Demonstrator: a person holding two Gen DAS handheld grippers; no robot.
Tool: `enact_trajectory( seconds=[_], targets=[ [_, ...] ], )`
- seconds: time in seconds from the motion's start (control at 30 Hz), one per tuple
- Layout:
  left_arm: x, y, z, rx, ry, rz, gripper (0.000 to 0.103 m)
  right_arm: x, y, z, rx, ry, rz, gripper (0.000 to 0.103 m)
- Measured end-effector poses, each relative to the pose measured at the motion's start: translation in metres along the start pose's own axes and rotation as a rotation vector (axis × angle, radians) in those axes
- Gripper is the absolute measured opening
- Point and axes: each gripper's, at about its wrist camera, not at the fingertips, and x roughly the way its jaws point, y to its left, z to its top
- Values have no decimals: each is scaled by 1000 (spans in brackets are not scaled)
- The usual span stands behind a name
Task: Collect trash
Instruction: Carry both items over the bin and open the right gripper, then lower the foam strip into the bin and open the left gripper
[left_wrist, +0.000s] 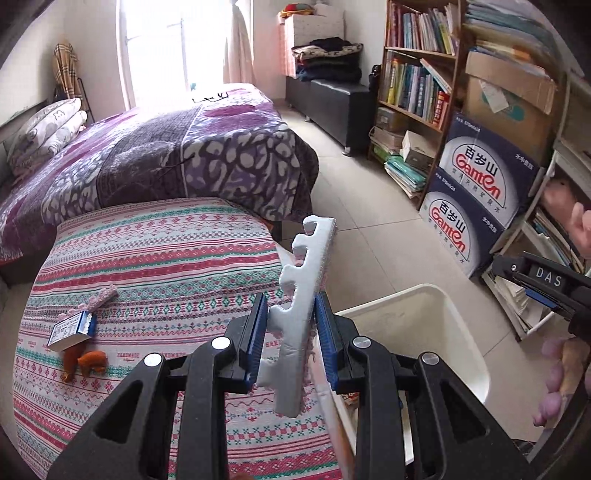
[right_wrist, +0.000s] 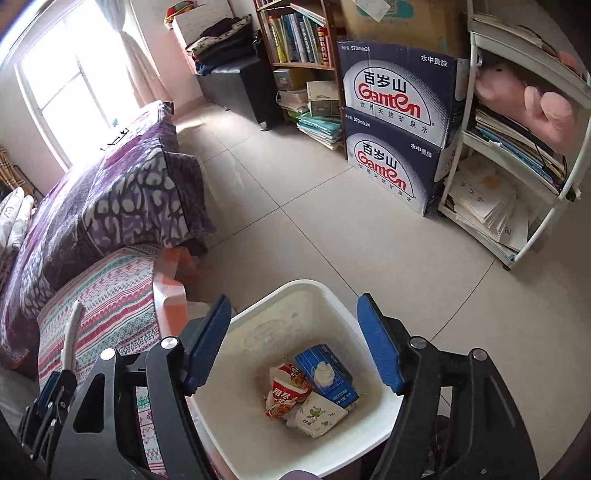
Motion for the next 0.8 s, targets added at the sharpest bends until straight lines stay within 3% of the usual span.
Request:
enact_trajectory(
  seconds=[0.27, 0.37, 0.43, 0.47, 0.57, 0.8],
  targets=[
    [15, -41, -5, 38, 62, -122, 29, -1, -32, 8, 53, -2, -18, 72],
    [19, -56, -7, 41, 92, -205, 29, -1, -40, 10, 71, -1, -20, 74],
    [21, -63, -9, 43, 111, -250, 44, -2, -46, 11, 84, -2, -20, 75],
    [21, -65, -9, 33, 116, -271, 57, -2, -48, 12, 89, -2, -19, 75],
    [22, -68, -10, 4, 140, -331, 61, -2, -51, 13, 107, -3, -17, 77],
    [25, -50, -13, -17, 160, -282, 66, -2, -39, 9, 107, 5, -1, 83]
  ],
)
